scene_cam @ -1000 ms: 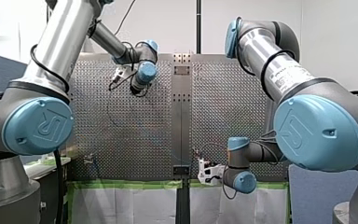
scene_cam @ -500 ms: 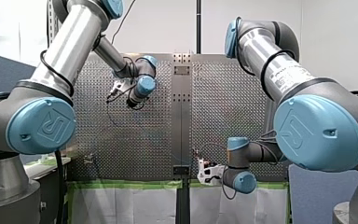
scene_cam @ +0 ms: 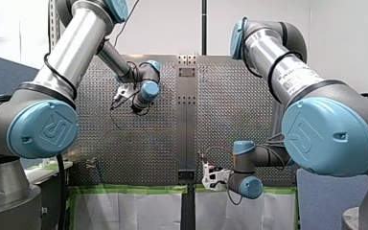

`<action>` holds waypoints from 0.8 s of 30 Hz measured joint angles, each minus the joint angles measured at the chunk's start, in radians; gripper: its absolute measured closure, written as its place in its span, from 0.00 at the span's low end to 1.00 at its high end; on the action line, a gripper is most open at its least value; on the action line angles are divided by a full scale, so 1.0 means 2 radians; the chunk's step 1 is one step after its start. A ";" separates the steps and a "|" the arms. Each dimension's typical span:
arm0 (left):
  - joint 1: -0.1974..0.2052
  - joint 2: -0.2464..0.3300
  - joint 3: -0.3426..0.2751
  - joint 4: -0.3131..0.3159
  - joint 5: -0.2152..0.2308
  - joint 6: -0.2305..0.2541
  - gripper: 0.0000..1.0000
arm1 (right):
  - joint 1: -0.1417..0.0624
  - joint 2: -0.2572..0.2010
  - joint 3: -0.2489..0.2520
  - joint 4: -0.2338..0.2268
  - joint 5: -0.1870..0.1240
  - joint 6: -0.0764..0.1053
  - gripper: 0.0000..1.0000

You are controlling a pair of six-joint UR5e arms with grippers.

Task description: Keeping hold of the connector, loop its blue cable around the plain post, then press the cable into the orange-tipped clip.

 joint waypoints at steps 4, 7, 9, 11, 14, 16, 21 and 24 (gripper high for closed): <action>-0.006 -0.017 0.002 0.000 0.008 -0.011 0.00 | 0.000 0.000 0.000 -0.001 0.000 0.000 1.00; -0.009 -0.031 0.002 0.001 0.014 -0.019 0.00 | 0.000 0.000 0.000 -0.002 0.000 0.000 1.00; -0.011 -0.040 0.002 0.002 0.017 -0.024 0.00 | 0.000 0.000 0.000 -0.002 0.000 0.000 1.00; -0.014 -0.050 0.002 0.002 0.016 -0.027 0.00 | 0.000 0.000 0.000 -0.002 0.000 0.000 1.00; -0.016 -0.065 0.001 0.002 0.016 -0.028 0.00 | 0.001 0.000 0.000 -0.003 0.000 0.000 1.00; -0.019 -0.077 0.001 0.002 0.016 -0.028 0.00 | 0.001 0.000 0.000 -0.003 0.000 0.001 1.00; -0.026 -0.101 0.001 0.005 0.024 -0.031 0.00 | 0.002 0.000 0.000 -0.005 0.000 0.003 1.00; -0.034 -0.115 0.001 0.008 0.033 -0.038 0.00 | 0.002 0.000 0.000 -0.006 0.000 0.004 1.00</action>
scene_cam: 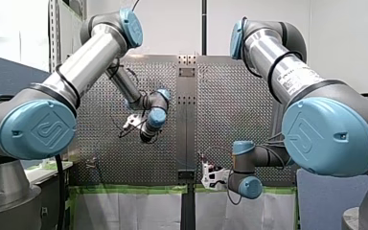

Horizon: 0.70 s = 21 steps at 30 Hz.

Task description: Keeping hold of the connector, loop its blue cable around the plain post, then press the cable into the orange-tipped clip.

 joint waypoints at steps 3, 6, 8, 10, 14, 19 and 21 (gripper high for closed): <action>-0.009 -0.015 0.000 0.004 0.006 -0.007 0.00 | 0.001 0.000 0.000 0.000 0.000 0.000 1.00; -0.019 -0.029 0.000 0.011 0.011 -0.015 0.00 | 0.001 0.000 0.000 0.001 0.000 -0.001 1.00; -0.026 -0.033 0.000 0.018 0.014 -0.020 0.00 | 0.002 0.000 0.000 0.001 0.000 -0.001 1.00; -0.031 -0.036 0.000 0.023 0.018 -0.026 0.00 | 0.002 0.000 0.000 0.001 0.000 -0.001 1.00; -0.039 -0.037 -0.002 0.028 0.028 -0.037 0.00 | 0.002 0.000 0.000 0.001 -0.001 -0.001 1.00; -0.045 -0.051 -0.004 0.030 0.047 -0.050 0.00 | 0.002 0.000 0.000 0.002 -0.001 -0.001 1.00; -0.047 -0.059 -0.005 0.030 0.055 -0.055 0.00 | 0.002 0.000 0.000 0.002 -0.001 -0.002 1.00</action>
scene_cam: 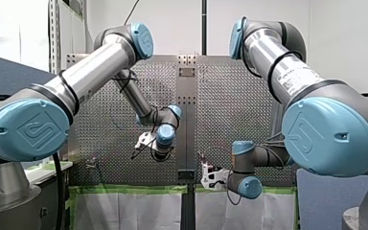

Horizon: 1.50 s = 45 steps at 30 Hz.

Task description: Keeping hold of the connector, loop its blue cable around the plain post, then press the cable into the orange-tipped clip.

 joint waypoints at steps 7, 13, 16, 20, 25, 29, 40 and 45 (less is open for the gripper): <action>-0.006 -0.019 -0.018 0.027 0.037 -0.034 0.00 | 0.000 0.000 0.000 0.001 0.000 0.000 1.00; -0.007 -0.020 -0.035 0.057 0.067 -0.065 0.00 | 0.000 0.000 0.000 0.002 0.001 -0.001 1.00; -0.007 -0.020 -0.037 0.073 0.084 -0.081 0.00 | 0.000 0.000 0.000 0.003 0.004 -0.001 1.00; -0.007 -0.020 -0.038 0.094 0.104 -0.101 0.00 | 0.000 0.000 0.000 0.003 0.008 -0.002 1.00; -0.007 -0.020 -0.038 0.104 0.128 -0.123 0.00 | -0.002 0.000 0.000 0.004 0.011 -0.002 1.00; -0.007 -0.020 -0.039 0.106 0.147 -0.130 0.00 | -0.003 0.000 0.000 0.004 0.015 -0.003 1.00; -0.008 -0.020 -0.063 0.126 0.201 -0.127 0.00 | -0.004 0.000 0.000 0.001 0.027 -0.003 1.00; -0.010 -0.020 -0.068 0.136 0.225 -0.122 0.00 | -0.005 0.000 0.000 0.001 0.028 -0.003 1.00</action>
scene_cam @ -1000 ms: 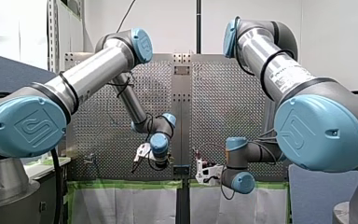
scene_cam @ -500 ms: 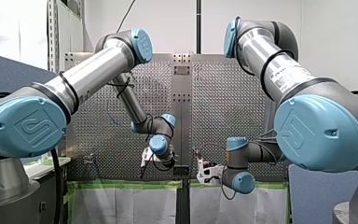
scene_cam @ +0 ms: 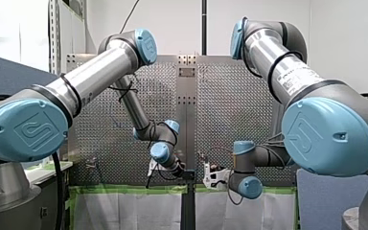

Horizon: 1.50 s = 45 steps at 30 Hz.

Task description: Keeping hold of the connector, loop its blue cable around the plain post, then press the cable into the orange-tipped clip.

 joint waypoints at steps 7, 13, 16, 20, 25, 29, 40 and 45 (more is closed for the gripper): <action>-0.003 0.000 -0.001 0.003 0.013 0.006 0.13 | 0.000 0.000 0.000 0.000 0.001 -0.001 1.00; -0.003 0.000 -0.003 0.005 0.003 0.006 0.87 | 0.000 0.000 0.000 0.001 0.005 -0.003 1.00; -0.003 0.000 -0.008 0.012 -0.011 0.005 1.00 | 0.000 0.000 0.000 0.001 0.006 -0.004 1.00; -0.003 0.000 -0.016 0.028 -0.029 0.002 1.00 | -0.002 0.000 0.000 0.002 0.011 -0.004 1.00; -0.005 0.001 -0.020 0.041 -0.035 -0.003 1.00 | -0.006 0.000 -0.001 0.003 0.020 -0.004 1.00; -0.010 0.001 -0.021 0.050 -0.045 -0.011 1.00 | -0.011 0.000 -0.004 0.006 0.022 -0.004 1.00; -0.032 0.006 -0.025 0.082 -0.096 -0.019 1.00 | -0.022 0.000 -0.025 0.044 0.022 -0.021 1.00; -0.044 0.018 -0.025 0.091 -0.118 -0.027 1.00 | -0.027 0.000 -0.038 0.068 0.023 -0.029 1.00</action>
